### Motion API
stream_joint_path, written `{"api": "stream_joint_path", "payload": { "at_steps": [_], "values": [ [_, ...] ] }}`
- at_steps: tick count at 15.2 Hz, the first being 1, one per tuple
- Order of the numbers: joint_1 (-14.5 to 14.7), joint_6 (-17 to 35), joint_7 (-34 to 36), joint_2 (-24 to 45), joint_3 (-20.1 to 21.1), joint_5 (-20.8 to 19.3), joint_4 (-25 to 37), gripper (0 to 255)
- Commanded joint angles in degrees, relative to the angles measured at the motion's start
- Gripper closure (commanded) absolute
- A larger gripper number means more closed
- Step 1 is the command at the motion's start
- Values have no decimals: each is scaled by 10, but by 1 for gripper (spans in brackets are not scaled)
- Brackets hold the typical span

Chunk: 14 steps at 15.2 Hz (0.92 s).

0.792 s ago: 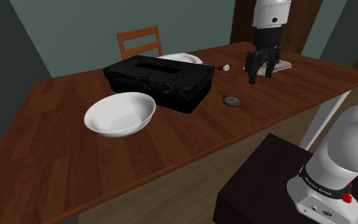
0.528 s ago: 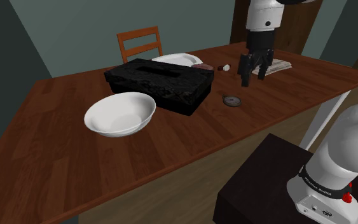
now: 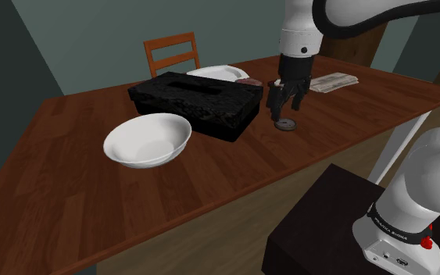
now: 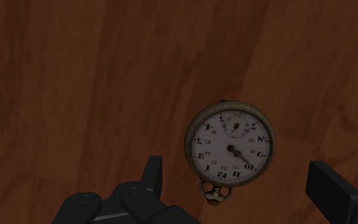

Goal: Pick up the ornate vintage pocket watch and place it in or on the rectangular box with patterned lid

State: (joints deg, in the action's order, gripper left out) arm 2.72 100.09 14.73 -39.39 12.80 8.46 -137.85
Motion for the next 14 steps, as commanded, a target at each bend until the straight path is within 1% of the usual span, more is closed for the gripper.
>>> {"api": "stream_joint_path", "payload": {
  "at_steps": [1,5,13,14],
  "values": [
    [1,18,0,2,3,2,-14,0],
    [2,46,-1,3,7,5,-41,0],
    [2,46,-1,3,7,5,-41,0],
    [2,46,-1,3,7,5,-41,255]
  ]
}}
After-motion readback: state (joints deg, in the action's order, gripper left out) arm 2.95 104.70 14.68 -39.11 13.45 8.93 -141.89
